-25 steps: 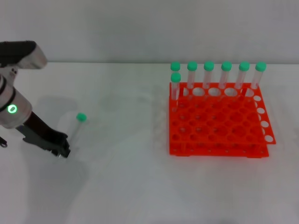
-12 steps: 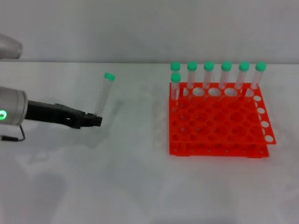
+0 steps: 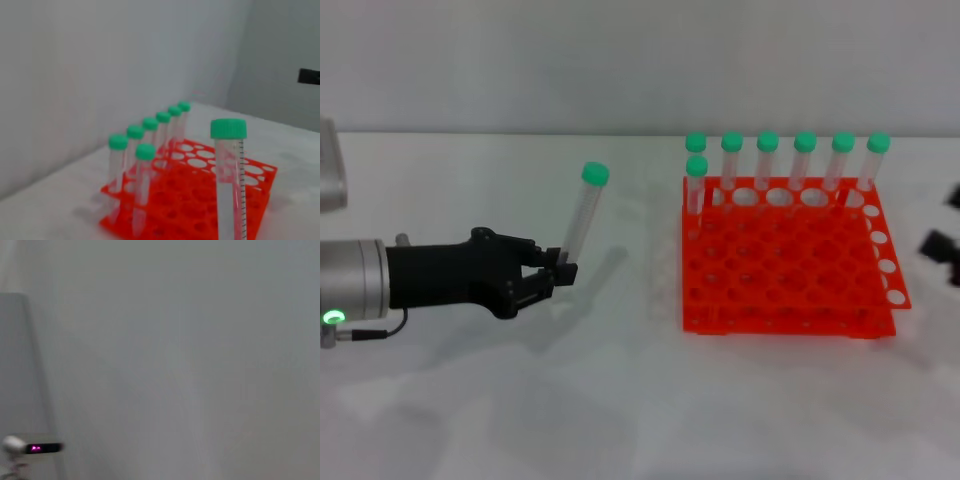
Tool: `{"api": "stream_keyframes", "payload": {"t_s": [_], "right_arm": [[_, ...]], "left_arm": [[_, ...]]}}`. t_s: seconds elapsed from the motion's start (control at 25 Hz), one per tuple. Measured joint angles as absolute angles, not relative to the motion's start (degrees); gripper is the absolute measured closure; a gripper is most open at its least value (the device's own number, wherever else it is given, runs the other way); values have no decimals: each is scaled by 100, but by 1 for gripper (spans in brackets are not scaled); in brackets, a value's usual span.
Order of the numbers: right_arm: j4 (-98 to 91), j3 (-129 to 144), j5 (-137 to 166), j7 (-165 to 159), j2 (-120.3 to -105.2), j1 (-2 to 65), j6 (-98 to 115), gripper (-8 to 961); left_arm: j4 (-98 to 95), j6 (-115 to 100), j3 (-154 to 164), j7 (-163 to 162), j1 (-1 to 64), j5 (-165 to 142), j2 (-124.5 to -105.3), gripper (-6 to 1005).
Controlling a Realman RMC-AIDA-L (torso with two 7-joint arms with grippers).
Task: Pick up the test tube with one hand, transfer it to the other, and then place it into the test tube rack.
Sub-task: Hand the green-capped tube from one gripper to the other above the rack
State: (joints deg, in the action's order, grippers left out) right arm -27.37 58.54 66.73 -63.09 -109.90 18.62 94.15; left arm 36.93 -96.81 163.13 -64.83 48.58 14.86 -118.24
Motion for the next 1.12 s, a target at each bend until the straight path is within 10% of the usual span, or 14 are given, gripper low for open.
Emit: {"api": "stream_keyframes", "payload": {"t_s": [0.52,1.12], "right_arm": [[-2684,6619,7341,-6645,-11565,3126,9318,74],[-2673,8375,5854,-6309,-11619,3489,8309,73]], "left_arm": [[3013,-9712,16307,-5246,4613,2096,-11907,748],[2184,-9536,16303,-4760,4484,2181,-11914,726]]}}
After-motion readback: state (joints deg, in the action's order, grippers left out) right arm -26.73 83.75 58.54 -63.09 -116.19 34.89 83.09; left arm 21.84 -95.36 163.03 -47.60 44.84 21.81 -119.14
